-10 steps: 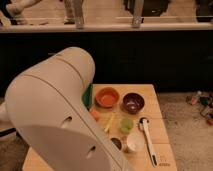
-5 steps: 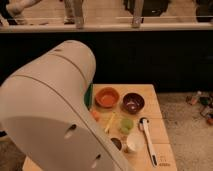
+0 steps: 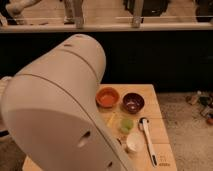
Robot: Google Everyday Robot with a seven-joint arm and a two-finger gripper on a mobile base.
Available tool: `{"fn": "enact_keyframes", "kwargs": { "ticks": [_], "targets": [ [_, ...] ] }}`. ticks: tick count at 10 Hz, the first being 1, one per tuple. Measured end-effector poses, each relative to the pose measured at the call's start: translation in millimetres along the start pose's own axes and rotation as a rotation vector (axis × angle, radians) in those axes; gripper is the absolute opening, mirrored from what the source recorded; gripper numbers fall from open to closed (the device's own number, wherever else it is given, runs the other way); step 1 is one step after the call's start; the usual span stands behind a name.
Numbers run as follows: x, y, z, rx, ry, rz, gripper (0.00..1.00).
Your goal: Place sponge in paper cup
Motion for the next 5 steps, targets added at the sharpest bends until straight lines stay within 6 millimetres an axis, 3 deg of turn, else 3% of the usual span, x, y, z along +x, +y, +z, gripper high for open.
{"fn": "enact_keyframes", "kwargs": {
  "ticks": [5],
  "targets": [
    [-41.9, -13.5, -17.0, -0.012, -0.038, 0.068, 0.13]
  ]
}}
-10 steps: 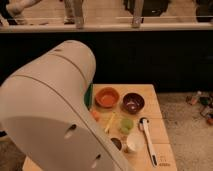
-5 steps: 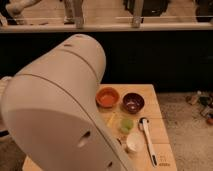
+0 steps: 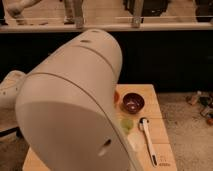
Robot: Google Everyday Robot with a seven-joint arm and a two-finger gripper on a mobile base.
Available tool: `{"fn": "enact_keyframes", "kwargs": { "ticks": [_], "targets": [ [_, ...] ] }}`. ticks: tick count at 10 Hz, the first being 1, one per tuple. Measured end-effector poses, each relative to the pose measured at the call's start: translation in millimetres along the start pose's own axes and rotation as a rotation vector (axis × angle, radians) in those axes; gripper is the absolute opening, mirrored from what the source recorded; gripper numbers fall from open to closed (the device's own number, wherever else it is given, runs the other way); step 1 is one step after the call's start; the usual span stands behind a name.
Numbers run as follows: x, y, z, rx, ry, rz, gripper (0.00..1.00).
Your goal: Place sponge in paper cup
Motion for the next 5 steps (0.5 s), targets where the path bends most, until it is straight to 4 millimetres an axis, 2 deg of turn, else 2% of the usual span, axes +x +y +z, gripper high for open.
{"fn": "enact_keyframes", "kwargs": {
  "ticks": [3, 5],
  "targets": [
    [-19.6, -5.1, -1.0, 0.006, -0.016, 0.032, 0.13],
    [-16.0, -4.7, -1.0, 0.006, -0.012, 0.027, 0.13]
  ]
}}
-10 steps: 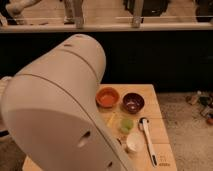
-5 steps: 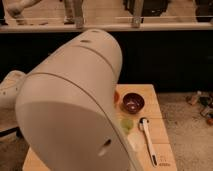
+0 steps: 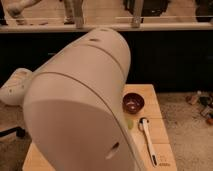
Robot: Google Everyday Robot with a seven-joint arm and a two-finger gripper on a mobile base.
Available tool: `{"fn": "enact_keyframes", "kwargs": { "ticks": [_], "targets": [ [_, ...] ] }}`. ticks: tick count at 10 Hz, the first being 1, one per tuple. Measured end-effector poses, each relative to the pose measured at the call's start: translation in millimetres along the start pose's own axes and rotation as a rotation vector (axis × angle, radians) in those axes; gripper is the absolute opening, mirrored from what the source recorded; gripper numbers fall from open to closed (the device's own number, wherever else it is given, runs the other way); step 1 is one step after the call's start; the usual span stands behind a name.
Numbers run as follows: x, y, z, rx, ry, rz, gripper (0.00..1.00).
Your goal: Place sponge in paper cup
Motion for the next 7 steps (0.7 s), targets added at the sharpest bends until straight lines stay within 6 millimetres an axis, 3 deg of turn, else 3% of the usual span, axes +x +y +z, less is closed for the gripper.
{"fn": "enact_keyframes", "kwargs": {
  "ticks": [7],
  "targets": [
    [-5.0, -2.7, 1.4, 0.002, -0.006, 0.032, 0.13]
  ]
}}
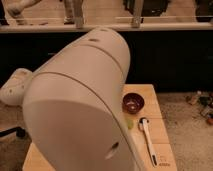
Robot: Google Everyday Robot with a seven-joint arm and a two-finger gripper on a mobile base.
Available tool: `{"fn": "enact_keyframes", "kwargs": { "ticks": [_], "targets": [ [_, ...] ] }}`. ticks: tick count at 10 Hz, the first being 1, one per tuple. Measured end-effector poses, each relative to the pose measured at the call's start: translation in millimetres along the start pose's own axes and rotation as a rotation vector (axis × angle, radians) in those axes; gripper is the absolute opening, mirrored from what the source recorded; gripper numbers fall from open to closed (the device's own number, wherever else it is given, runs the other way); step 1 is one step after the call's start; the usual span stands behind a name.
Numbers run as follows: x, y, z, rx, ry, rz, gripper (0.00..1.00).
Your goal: Place sponge in paper cup
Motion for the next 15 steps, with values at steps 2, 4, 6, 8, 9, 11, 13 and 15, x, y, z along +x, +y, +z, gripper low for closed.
{"fn": "enact_keyframes", "kwargs": {
  "ticks": [2, 4, 6, 8, 9, 11, 13, 15],
  "targets": [
    [-18.6, -12.9, -0.3, 0.000, -0.002, 0.069, 0.13],
    [-45.6, -32.8, -1.8, 0.001, -0.002, 0.152, 0.13],
    [-57.0, -43.6, -3.4, 0.002, -0.003, 0.201, 0.13],
    [-71.3, -58.1, -5.2, 0.003, -0.005, 0.247, 0.13],
    [-83.5, -68.4, -6.1, 0.006, -0.010, 0.274, 0.13],
    [-102.2, -86.5, -6.9, 0.010, -0.012, 0.322, 0.13],
    [-120.6, -102.5, -4.8, 0.018, -0.013, 0.368, 0.13],
    [-130.4, -111.1, -0.6, 0.023, -0.011, 0.398, 0.13]
  ]
}}
